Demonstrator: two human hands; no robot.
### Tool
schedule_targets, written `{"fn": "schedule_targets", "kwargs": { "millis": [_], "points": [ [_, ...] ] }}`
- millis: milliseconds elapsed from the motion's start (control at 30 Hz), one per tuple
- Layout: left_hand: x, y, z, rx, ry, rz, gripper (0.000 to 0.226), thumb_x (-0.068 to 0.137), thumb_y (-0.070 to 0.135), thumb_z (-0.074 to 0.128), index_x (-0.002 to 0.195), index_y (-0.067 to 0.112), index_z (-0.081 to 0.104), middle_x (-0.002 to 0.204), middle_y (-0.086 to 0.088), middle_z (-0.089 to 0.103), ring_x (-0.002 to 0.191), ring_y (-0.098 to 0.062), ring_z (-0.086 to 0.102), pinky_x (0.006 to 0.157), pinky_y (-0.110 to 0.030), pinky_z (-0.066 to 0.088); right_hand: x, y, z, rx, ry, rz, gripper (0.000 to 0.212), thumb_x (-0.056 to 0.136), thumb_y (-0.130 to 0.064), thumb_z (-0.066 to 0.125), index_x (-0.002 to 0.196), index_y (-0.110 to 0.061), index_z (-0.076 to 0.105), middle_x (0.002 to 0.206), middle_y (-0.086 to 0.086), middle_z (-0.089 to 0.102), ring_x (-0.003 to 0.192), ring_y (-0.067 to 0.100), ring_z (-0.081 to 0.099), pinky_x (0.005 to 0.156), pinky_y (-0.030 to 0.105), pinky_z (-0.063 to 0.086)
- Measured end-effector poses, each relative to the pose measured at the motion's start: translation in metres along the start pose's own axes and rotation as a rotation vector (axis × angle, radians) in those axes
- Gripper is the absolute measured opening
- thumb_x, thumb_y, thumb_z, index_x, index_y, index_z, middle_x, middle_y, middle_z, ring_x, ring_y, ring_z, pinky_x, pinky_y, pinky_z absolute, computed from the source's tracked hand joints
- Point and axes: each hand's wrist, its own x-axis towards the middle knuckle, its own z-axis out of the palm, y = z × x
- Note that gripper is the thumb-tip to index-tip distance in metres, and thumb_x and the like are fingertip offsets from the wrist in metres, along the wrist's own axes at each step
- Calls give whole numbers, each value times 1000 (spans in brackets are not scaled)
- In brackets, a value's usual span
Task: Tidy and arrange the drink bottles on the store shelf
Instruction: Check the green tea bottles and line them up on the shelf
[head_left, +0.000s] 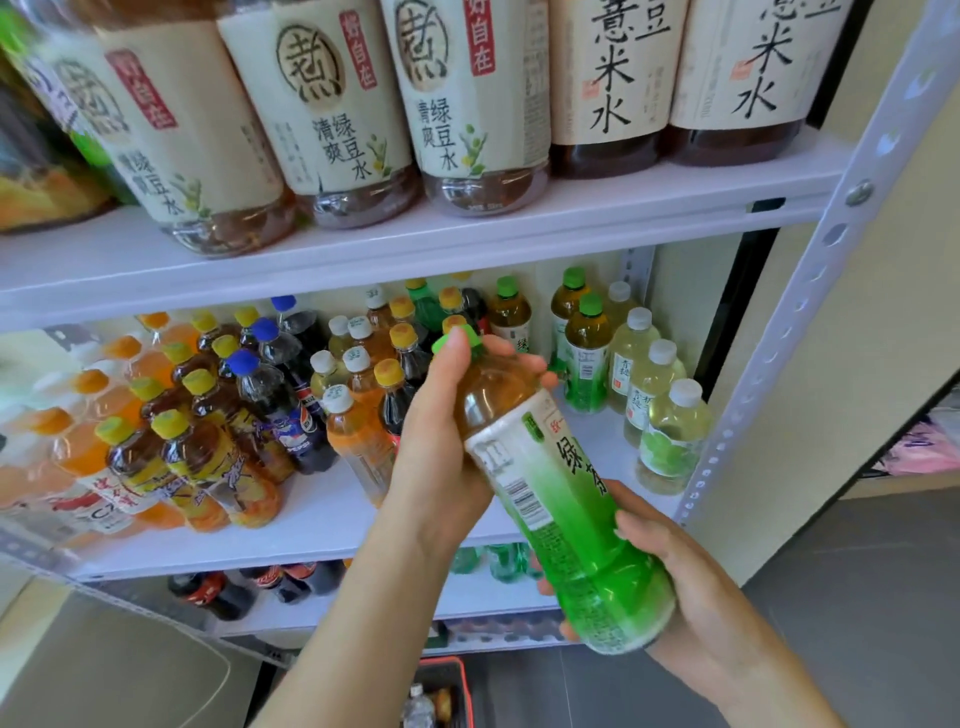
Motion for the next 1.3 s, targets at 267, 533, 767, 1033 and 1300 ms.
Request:
{"fn": "schedule_targets", "kwargs": {
  "millis": [267,533,767,1033,1300],
  "points": [
    [-9,19,-16,81,145,104,22,86,43,63,93,23,71,101,-7,73,92,-21,69,76,-40,57,1,25,7,137,163,-182,65,61,-11,90,119,-19,61,124,23,62,109,43,63,81,46,56],
    [-18,59,-35,257,-183,126,28,91,28,52,110,10,62,103,-14,72,105,-29,64,86,-41,54,-2,36,14,267,98,196,81,73,-75,44,98,-3,74,69,27,66,46,30,65,36,26,49],
    [-19,64,-32,558,-10,295,29,89,33,60,101,8,65,95,-17,74,88,-31,70,76,-36,59,12,48,28,218,145,-51,58,72,-37,84,123,-20,62,133,26,55,118,52,53,74,45,58],
    [-13,82,-61,702,-174,118,33,93,33,57,121,15,61,109,-7,74,106,-24,69,93,-39,54,10,61,46,258,184,-65,72,60,-38,92,122,-12,65,122,33,61,90,52,67,54,32,60],
    [2,74,-59,667,-179,161,30,84,36,71,104,15,66,86,-3,76,84,-16,72,78,-25,56,7,73,35,339,154,83,78,85,-66,36,119,-4,67,113,32,66,78,34,73,52,33,58]
  ]
}}
